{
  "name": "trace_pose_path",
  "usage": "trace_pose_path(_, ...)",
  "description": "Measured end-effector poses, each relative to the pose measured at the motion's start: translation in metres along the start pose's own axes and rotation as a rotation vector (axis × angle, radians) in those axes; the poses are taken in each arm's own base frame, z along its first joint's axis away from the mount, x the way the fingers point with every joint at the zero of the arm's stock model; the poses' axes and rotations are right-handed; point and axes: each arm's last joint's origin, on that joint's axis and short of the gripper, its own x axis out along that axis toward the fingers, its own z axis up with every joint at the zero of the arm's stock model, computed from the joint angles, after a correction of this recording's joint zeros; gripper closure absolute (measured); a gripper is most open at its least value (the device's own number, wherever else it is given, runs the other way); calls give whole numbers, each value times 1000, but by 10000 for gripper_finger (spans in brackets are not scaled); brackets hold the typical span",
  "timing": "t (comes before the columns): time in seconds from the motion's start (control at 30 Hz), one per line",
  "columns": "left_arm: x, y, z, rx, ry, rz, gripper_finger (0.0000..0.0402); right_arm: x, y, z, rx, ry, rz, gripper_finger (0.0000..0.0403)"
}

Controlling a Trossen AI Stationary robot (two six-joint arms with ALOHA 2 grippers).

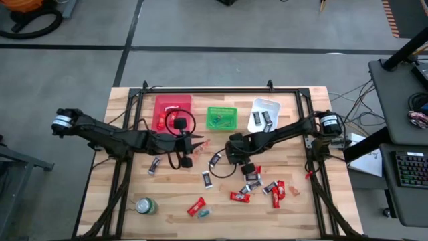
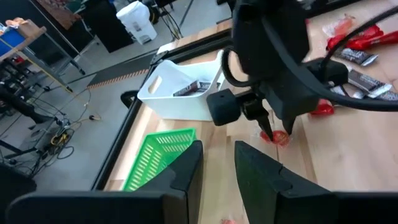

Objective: Sort candy
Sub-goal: Put the red gummy into the green bin

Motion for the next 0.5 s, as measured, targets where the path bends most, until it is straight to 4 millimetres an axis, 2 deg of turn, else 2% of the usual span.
trace_pose_path(0.27, 6, -4, -2, 0, 5, -1, 326, -1, -2, -1, 13, -14, 25, 380)
trace_pose_path(0.5, 7, -4, -1, -8, -9, 2, 326, -7, -2, -1, 14, -28, 34, 394)
